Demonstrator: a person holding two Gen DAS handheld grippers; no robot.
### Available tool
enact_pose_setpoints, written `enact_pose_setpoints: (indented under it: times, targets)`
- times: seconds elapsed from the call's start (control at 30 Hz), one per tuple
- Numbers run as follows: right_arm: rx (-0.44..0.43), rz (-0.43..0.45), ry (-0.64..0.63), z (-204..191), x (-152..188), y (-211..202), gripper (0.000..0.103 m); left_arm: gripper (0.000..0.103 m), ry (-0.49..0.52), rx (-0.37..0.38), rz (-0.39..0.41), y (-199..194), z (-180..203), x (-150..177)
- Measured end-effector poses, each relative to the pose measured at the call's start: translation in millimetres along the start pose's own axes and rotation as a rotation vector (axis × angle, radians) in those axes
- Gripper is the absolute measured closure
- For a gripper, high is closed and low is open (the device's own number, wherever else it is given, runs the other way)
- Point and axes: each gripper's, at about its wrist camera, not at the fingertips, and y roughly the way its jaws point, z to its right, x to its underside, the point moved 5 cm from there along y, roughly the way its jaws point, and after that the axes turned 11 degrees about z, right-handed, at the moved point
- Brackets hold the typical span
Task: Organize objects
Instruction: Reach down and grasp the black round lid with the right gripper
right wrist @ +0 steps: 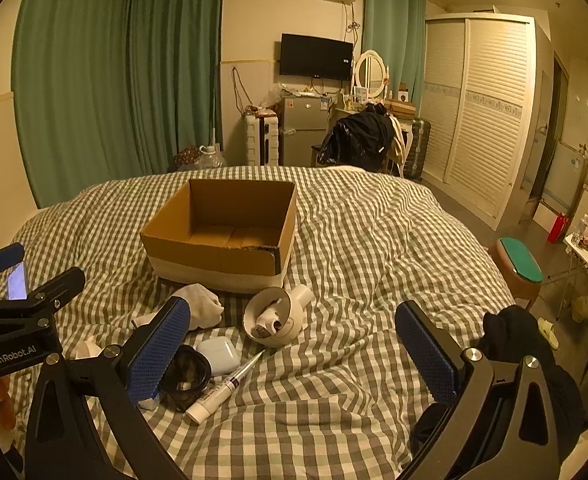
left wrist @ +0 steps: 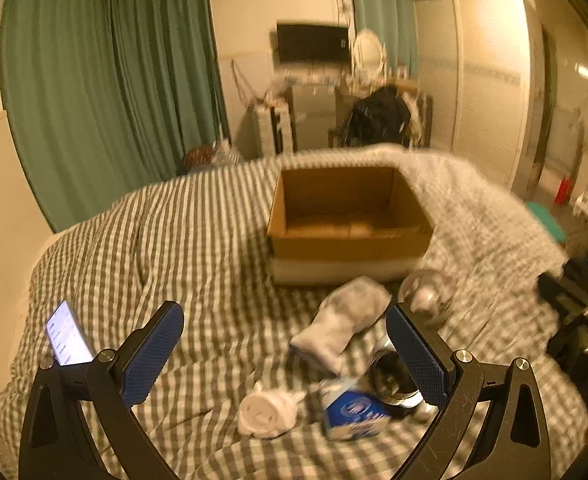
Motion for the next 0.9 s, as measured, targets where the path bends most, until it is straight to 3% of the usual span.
enact_pose_setpoints:
  times: [0.1,0.2,0.53,0.63,0.67,0.7,0.77,0.8,0.87,0.9]
  targets:
    - [-0.002,-0.027,0.002,1,7,7,0.000,0.000,0.027,-0.010,-0.083,16,1,18]
    - [0.002,-0.049,-0.001,1,14,13,0.000,0.000,0.037,0.028,-0.155,28,7,38]
    - [0.023,-0.160,-0.012,2,46,38,0.000,0.000,0.132,0.169,-0.316,50,49,87]
    - [0.020,-0.174,-0.020,0,50,42,0.000,0.004,0.173,0.191,-0.341,54,58,95]
    - [0.019,-0.179,-0.020,-1,52,44,0.000,0.008,0.183,0.202,-0.340,54,60,95]
    - [0.016,-0.187,-0.024,-3,54,46,0.000,0.020,0.192,0.214,-0.337,54,63,95]
    - [0.012,-0.198,-0.033,-6,57,48,0.000,0.056,0.190,0.258,-0.349,52,67,96]
    - [0.008,-0.202,-0.039,-8,58,49,0.000,0.065,0.172,0.292,-0.383,55,68,101]
    - [0.002,-0.208,-0.045,-10,60,51,0.000,0.068,0.149,0.300,-0.387,56,64,101]
    - [-0.001,-0.211,-0.047,-12,60,52,0.000,0.076,0.128,0.310,-0.374,54,61,97]
